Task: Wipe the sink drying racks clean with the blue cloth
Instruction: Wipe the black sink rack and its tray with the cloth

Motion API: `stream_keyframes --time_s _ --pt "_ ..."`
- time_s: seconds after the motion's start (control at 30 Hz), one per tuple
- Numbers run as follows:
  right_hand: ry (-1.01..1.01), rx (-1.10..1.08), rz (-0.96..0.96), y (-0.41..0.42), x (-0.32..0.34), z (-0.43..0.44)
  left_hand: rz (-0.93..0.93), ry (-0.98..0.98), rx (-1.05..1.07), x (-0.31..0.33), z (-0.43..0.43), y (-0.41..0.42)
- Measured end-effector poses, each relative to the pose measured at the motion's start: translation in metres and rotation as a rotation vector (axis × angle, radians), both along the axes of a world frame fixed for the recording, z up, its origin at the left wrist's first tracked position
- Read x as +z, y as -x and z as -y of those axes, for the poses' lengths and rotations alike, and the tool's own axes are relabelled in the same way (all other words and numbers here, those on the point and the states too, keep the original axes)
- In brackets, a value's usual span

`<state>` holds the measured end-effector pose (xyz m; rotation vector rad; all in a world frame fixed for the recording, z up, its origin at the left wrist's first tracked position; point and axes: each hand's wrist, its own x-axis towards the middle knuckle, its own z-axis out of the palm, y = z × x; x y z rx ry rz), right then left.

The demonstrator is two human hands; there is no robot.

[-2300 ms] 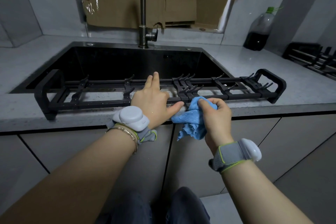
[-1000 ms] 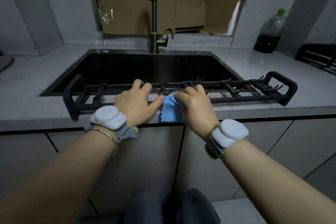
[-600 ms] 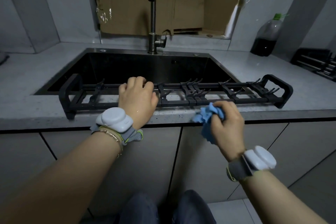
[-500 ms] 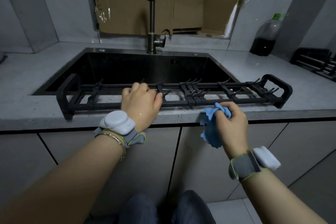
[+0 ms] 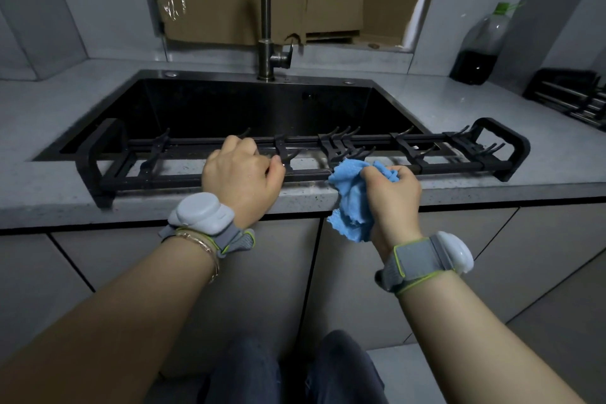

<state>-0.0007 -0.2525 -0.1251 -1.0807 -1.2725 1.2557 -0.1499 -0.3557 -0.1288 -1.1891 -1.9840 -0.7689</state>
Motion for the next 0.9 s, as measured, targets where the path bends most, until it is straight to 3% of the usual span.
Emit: stream_keyframes --time_s 0.2,0.57,0.63,0.73,0.83,0.9 --pt "0.051 -0.054 -0.047 0.005 0.003 0.002 -0.031 -0.021 -0.005 -0.001 -0.001 0.001" --pt "-0.009 -0.088 0.049 0.001 0.007 0.007 -0.053 -0.013 -0.001 0.0 -0.001 0.003" --pt "-0.117 -0.108 0.035 -0.003 0.004 0.014 -0.047 -0.008 -0.014 -0.001 -0.001 0.003" --pt "-0.467 -0.039 0.039 0.0 0.015 0.029 -0.051 -0.01 -0.024 0.001 -0.001 0.002" --pt "-0.869 0.196 0.389 0.015 0.024 0.035 -0.073 0.008 -0.02 0.001 0.001 0.004" --pt "-0.994 0.329 0.655 0.025 0.019 0.037 -0.083 0.029 -0.001 -0.001 0.002 0.004"
